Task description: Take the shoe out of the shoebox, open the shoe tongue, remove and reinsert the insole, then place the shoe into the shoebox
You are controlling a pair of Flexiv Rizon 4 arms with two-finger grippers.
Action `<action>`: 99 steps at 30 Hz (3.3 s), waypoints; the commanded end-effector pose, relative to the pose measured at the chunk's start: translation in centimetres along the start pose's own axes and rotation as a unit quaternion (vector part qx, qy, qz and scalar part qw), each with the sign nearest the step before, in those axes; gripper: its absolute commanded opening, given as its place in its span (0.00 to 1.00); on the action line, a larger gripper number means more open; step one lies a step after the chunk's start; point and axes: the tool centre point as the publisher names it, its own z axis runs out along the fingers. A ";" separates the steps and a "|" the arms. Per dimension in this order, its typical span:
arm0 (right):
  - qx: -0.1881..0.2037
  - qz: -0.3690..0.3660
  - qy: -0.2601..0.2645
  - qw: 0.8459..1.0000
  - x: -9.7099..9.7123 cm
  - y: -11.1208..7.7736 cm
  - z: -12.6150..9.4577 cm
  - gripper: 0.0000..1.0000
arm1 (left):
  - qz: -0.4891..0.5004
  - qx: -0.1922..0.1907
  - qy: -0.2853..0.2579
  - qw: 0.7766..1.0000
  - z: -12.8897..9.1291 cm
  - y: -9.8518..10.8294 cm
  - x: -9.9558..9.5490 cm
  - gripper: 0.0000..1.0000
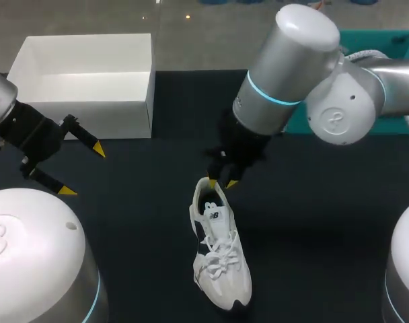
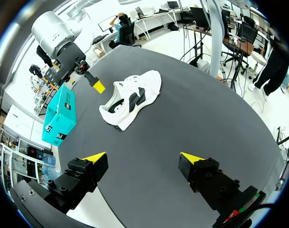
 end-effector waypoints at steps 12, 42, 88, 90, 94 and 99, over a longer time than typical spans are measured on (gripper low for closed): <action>0.027 0.025 -0.065 0.997 0.6 0.0 5.5 0.00 | 0.000 -0.001 0.001 1.000 0.0 -0.1 0.0 1.00; 0.040 0.033 -0.075 0.996 -1.5 -1.2 12.6 0.00 | 0.000 -0.001 0.001 1.000 0.0 -0.1 0.0 1.00; 0.119 0.064 -0.060 0.989 -1.7 -3.0 8.3 0.00 | 0.000 -0.001 0.001 1.000 0.0 -0.1 0.0 1.00; 0.125 0.067 -0.057 0.988 -1.6 -3.2 8.3 0.00 | 0.000 -0.001 0.001 1.000 0.0 -0.1 0.0 1.00; 0.127 0.067 -0.057 0.988 -1.4 -3.3 8.1 0.00 | 0.000 -0.001 0.001 1.000 0.0 -0.1 0.0 1.00; 0.131 0.067 -0.052 0.988 -1.3 -3.4 8.0 0.00 | 0.000 -0.001 0.001 1.000 0.0 -0.1 0.0 1.00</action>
